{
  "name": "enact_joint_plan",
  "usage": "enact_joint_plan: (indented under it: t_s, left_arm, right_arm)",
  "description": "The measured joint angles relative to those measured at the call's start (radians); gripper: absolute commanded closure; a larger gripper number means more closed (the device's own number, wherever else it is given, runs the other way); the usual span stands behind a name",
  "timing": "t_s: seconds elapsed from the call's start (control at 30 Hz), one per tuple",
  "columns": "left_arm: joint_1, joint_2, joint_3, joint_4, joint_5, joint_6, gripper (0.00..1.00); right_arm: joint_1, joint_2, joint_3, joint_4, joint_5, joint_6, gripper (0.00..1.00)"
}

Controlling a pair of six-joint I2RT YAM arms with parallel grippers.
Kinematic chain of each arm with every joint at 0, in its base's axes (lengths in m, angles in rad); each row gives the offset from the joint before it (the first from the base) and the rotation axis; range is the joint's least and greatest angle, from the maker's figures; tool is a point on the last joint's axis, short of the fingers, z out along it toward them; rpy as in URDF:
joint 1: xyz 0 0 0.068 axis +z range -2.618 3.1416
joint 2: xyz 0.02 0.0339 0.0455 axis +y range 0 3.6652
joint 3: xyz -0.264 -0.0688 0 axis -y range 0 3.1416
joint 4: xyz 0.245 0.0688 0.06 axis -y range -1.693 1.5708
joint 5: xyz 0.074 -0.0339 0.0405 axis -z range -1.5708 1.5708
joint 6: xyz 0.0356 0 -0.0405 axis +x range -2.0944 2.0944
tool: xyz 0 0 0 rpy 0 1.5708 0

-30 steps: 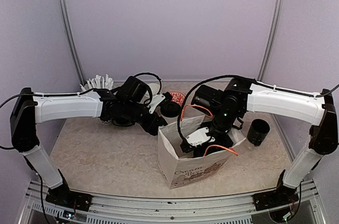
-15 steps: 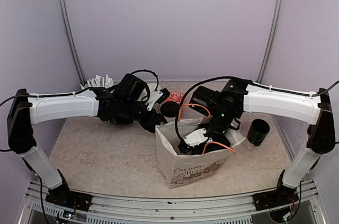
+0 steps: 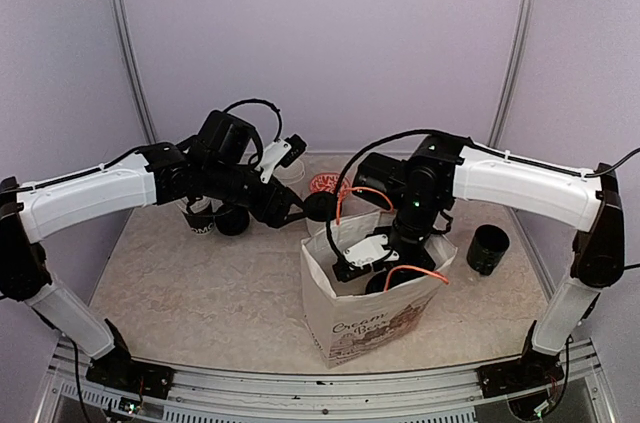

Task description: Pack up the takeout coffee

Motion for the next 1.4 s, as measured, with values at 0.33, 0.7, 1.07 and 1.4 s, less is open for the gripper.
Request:
enact_joint_plan:
  t_s: [0.33, 0.7, 1.07, 1.4]
  left_arm:
    - [-0.011, -0.089, 0.039, 0.008, 0.140, 0.027, 0.24]
    - [-0.084, -0.092, 0.053, 0.035, 0.270, 0.045, 0.24]
    - [-0.088, -0.092, 0.053, 0.071, 0.314, 0.044, 0.24]
    - [-0.122, -0.043, 0.061, 0.070, 0.291, 0.048, 0.29]
  right_arm:
    - [0.000, 0.000, 0.076, -0.021, -0.002, 0.015, 0.01]
    - [0.000, 0.000, 0.093, -0.022, -0.019, 0.016, 0.01]
    - [0.000, 0.000, 0.100, -0.025, -0.029, 0.015, 0.01]
    - [0.000, 0.000, 0.130, -0.026, -0.029, 0.016, 0.02]
